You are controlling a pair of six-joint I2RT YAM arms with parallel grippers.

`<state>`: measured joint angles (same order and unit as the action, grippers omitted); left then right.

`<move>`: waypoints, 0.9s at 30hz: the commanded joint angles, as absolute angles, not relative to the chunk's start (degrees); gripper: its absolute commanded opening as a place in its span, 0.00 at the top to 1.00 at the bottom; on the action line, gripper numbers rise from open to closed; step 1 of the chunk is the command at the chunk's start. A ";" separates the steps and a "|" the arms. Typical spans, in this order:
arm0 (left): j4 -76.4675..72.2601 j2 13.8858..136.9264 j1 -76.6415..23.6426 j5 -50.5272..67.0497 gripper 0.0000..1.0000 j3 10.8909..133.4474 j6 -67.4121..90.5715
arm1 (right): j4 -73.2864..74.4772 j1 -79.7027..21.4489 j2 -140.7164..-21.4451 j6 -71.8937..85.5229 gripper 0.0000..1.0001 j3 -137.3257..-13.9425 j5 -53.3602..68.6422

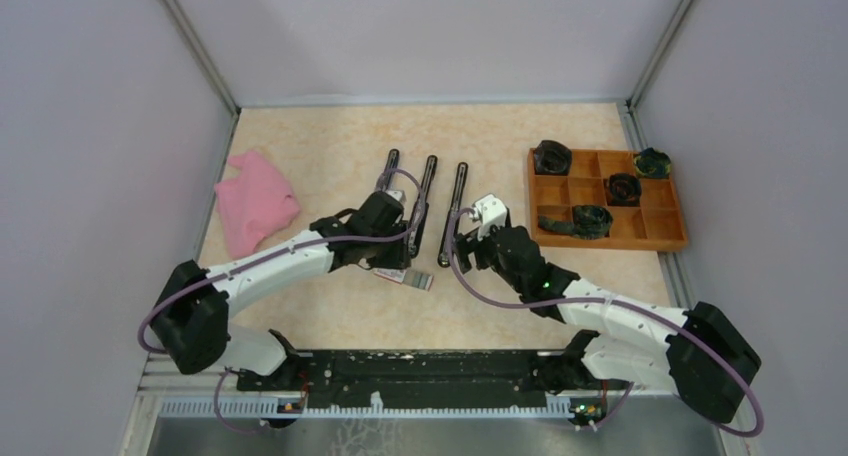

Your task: Load the staples into the stapler

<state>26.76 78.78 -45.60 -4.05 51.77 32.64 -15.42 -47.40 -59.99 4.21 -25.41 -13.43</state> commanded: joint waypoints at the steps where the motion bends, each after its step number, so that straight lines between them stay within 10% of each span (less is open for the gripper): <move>1: 27.93 82.58 -47.97 -4.92 0.55 55.07 36.02 | -20.44 -47.98 -58.32 4.65 0.20 -23.33 -18.21; 27: 31.20 97.21 -50.53 -7.44 0.75 62.27 36.13 | -27.89 -48.04 -58.73 5.38 0.19 -18.35 -20.79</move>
